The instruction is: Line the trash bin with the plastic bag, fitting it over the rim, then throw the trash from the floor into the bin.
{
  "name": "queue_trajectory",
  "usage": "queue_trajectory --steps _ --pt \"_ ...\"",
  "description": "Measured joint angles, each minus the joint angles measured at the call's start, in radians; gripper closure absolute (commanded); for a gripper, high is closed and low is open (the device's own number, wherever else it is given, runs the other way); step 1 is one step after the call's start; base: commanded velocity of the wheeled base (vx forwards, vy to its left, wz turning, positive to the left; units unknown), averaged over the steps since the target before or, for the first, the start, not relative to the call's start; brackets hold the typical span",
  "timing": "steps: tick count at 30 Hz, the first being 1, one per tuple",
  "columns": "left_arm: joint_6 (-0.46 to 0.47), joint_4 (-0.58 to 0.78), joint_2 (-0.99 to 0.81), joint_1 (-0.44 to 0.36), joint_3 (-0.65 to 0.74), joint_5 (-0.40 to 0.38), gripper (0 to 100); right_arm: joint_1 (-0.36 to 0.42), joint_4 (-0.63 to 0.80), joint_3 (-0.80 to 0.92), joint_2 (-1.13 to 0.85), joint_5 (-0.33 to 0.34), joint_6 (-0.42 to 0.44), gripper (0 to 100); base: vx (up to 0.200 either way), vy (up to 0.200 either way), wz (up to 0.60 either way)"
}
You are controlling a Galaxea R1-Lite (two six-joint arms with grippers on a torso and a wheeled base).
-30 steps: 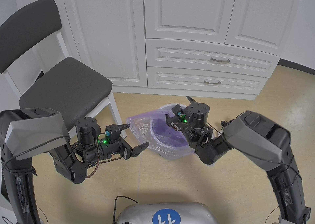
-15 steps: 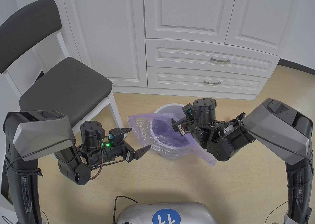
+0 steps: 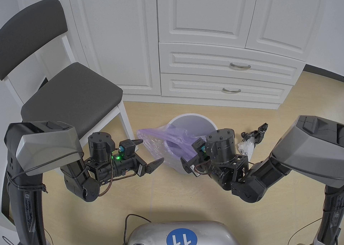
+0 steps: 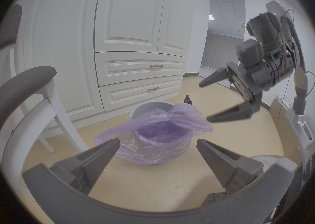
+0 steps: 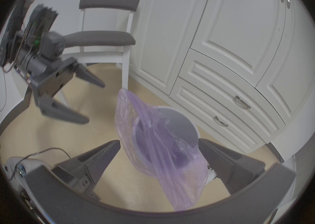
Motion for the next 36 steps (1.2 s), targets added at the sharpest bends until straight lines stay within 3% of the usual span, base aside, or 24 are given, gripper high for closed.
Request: queue_trajectory --steps 14,19,23,27,32,36 --pt "0.001 0.005 0.004 0.009 -0.016 0.002 0 0.047 -0.077 0.022 0.033 -0.001 -0.03 0 0.0 0.0 0.0" --pt "0.001 0.005 0.007 0.018 -0.023 0.004 0 0.109 -0.071 0.097 0.033 0.009 -0.003 0 0.0 0.0 0.0" --pt "0.001 0.003 0.007 0.02 -0.024 0.004 0 0.129 -0.039 0.104 0.053 0.03 0.094 0 0.0 0.0 0.0" --pt "0.001 0.002 0.007 0.023 -0.024 0.005 0 0.137 0.122 0.056 0.07 0.083 0.251 0 0.0 0.0 0.0" --pt "0.001 0.002 0.007 0.024 -0.024 0.005 0 0.132 0.369 -0.104 0.085 0.14 0.452 0 0.0 0.0 0.0" --pt "0.001 0.002 0.007 0.025 -0.025 0.005 0 0.107 0.46 -0.253 0.112 0.168 0.546 0 0.0 0.0 0.0"
